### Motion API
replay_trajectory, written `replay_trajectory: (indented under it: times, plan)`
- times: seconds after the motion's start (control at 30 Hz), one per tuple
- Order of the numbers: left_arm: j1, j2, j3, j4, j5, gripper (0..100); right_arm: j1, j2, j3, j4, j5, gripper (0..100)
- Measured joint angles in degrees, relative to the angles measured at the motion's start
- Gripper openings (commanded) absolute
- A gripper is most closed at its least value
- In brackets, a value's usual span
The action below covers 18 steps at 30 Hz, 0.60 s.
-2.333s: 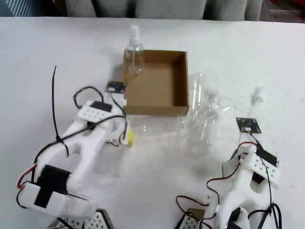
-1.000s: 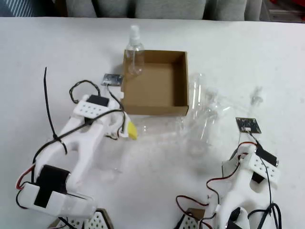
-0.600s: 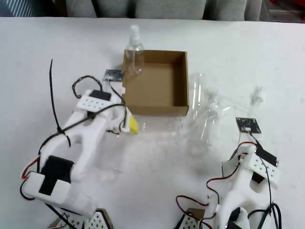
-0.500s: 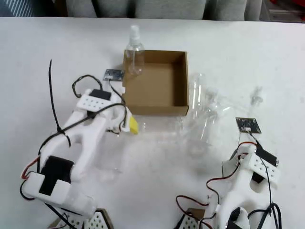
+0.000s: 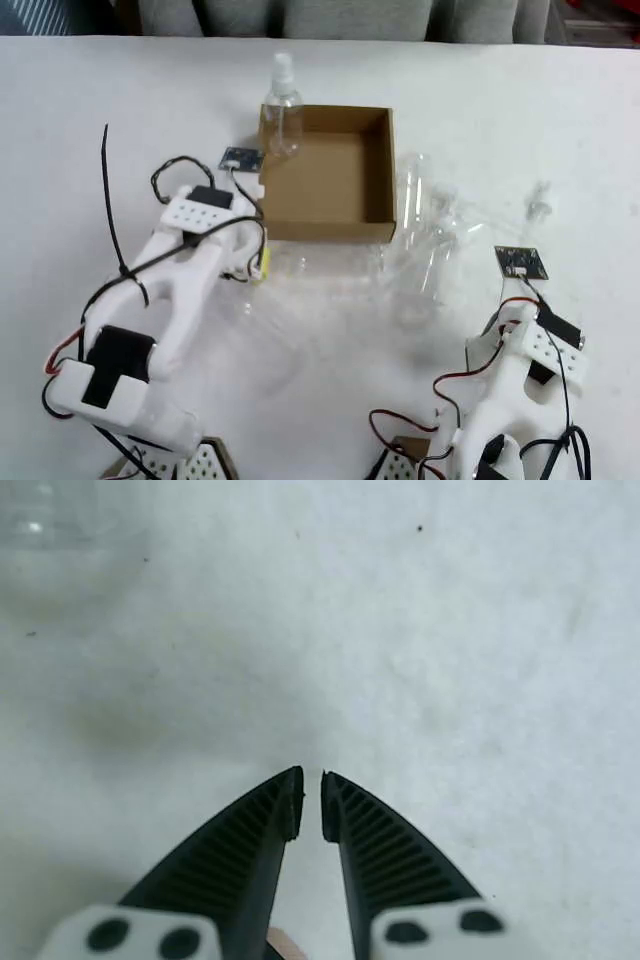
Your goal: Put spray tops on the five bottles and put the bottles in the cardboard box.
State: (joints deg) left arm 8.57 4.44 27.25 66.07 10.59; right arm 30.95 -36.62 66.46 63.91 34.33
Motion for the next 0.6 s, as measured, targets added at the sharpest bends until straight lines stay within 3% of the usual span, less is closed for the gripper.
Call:
replay_trajectory:
  times: [0.4, 0.6]
  plan:
    - [0.00, -0.44, 0.00, 2.64, 0.97, 27, 0.00, 0.00, 0.00, 0.00, 0.00, 2.1]
    - [0.00, -12.84, 7.56, 1.41, 1.85, 27, 0.00, 0.00, 0.00, 0.00, 0.00, 2.1]
